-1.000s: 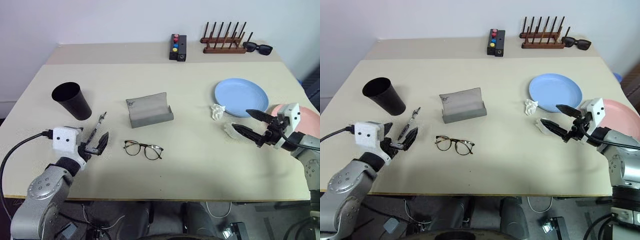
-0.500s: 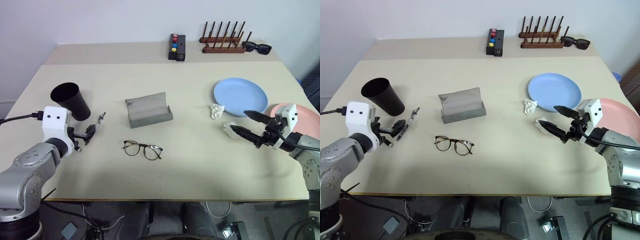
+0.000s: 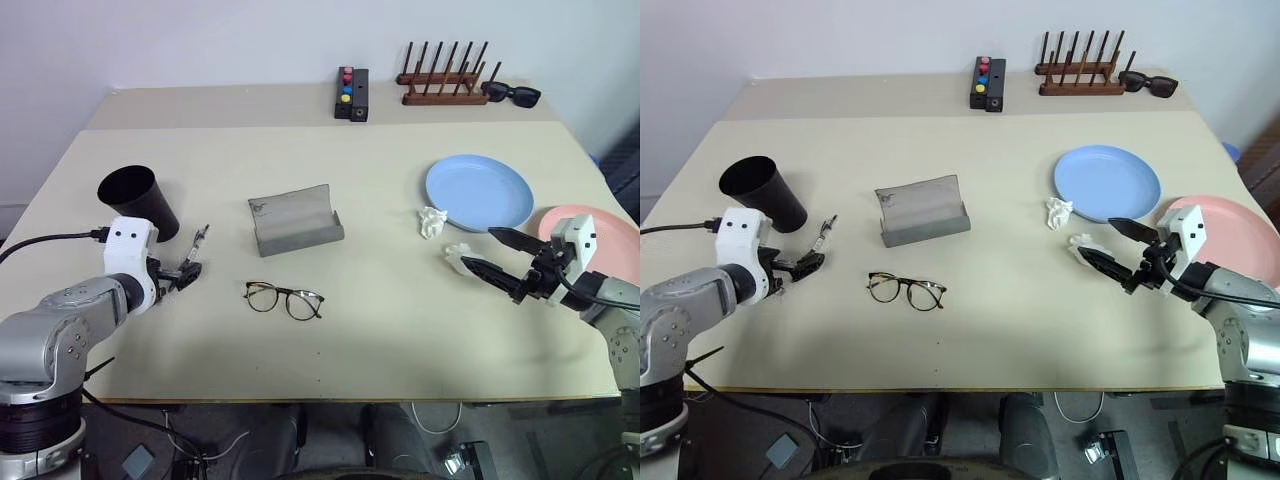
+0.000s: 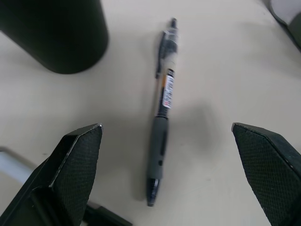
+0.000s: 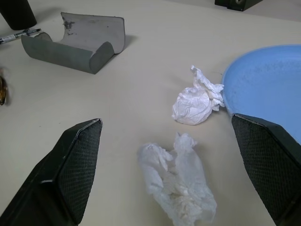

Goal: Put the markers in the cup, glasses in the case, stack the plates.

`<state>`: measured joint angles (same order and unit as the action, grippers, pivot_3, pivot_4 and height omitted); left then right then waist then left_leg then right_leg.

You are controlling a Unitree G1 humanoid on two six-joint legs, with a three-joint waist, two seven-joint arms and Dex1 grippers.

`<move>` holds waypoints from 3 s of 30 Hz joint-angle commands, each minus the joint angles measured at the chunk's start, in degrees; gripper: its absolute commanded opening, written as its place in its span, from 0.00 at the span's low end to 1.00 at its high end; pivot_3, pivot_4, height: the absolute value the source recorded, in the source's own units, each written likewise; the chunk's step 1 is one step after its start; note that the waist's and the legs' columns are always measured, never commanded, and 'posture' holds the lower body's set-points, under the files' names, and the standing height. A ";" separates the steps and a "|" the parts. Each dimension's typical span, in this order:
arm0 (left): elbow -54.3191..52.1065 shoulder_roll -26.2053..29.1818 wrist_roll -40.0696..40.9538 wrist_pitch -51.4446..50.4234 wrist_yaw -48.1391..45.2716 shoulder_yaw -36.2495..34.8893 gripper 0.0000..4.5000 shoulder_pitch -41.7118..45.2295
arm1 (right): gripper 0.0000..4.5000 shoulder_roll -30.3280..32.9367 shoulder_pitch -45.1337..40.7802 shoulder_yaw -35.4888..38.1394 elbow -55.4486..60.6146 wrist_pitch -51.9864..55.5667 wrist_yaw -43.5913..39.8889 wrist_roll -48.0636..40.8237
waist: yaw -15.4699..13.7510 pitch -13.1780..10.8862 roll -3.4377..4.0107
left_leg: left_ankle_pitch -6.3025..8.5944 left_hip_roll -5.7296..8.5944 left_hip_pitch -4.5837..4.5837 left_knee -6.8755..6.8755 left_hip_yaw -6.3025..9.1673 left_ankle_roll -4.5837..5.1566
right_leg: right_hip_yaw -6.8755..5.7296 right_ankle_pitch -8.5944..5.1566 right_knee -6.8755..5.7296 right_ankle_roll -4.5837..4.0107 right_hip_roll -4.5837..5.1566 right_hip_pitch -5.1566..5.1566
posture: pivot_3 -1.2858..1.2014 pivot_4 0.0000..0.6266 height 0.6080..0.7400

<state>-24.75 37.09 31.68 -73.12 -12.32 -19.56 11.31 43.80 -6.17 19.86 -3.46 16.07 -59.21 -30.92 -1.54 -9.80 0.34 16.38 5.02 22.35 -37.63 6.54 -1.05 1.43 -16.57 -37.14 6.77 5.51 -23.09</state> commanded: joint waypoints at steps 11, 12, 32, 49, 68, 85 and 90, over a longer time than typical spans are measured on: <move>1.76 -0.51 -2.10 0.54 -0.82 2.14 1.00 2.49 | 0.99 -0.15 2.07 5.14 7.37 -2.10 -5.91 -6.60 | 0.82 0.00 0.00 | 0.01 0.00 0.01 0.00 0.01 0.01 | 0.00 0.00 -0.02 0.01 0.01 0.00 | 0.52 0.24 1.00; 1.89 -0.58 -2.15 0.49 -0.87 2.26 1.00 2.65 | 0.99 -0.18 2.29 5.18 7.52 -2.22 -6.15 -6.62 | 0.82 0.00 0.00 | 0.01 0.00 0.01 0.00 0.01 0.01 | 0.00 0.00 -0.02 0.01 0.01 0.00 | 0.52 0.24 1.00; 0.99 -0.69 -2.60 -0.19 -2.64 2.76 1.00 3.12 | 0.99 -0.25 3.10 4.71 9.70 -2.21 -5.79 -6.71 | 0.80 0.00 -0.01 | 0.00 0.01 0.01 -0.01 0.01 0.00 | 0.00 0.01 -0.04 0.02 0.02 -0.01 | 0.52 0.24 1.00; 2.71 -0.91 -4.49 -4.65 -1.31 4.29 1.00 4.29 | 0.99 -0.14 3.55 4.71 10.68 -1.35 -4.70 -7.23 | 0.81 0.00 -0.01 | 0.00 0.01 0.01 -0.02 0.01 0.00 | 0.00 0.01 -0.05 0.02 0.02 -0.02 | 0.52 0.24 1.00; 23.57 2.03 -10.16 0.10 -5.30 12.04 1.00 17.90 | 0.99 -0.47 4.84 5.05 11.54 -2.14 -3.25 -7.01 | 0.70 0.02 0.00 | -0.04 0.04 0.00 -0.07 0.04 -0.06 | -0.02 0.02 -0.19 0.04 0.01 -0.03 | 0.52 0.24 1.00; 16.88 6.99 -8.37 -3.46 -14.79 16.88 1.00 14.59 | 0.99 -0.68 5.66 4.80 11.02 -3.46 -2.42 -6.58 | 0.86 0.02 0.00 | -0.05 0.05 0.01 -0.10 0.03 -0.07 | 0.01 0.02 -0.20 0.05 0.03 -0.04 | 0.52 0.24 1.00; 16.59 6.78 -8.51 -4.05 -14.41 15.93 0.82 14.55 | 1.00 -0.71 5.07 4.31 10.86 -3.36 -2.27 -6.50 | 0.87 0.02 0.01 | -0.05 0.05 0.01 -0.10 0.03 -0.07 | 0.01 0.02 -0.20 0.05 0.03 -0.04 | 0.52 0.24 1.00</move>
<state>-7.44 43.66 23.03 -76.04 -26.46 -3.25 26.65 43.40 -0.52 23.42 6.46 13.54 -61.64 -37.14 -0.68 -9.78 0.35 16.33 5.07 22.35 -37.73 6.57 -1.12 1.44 -16.55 -37.35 6.82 5.54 -23.12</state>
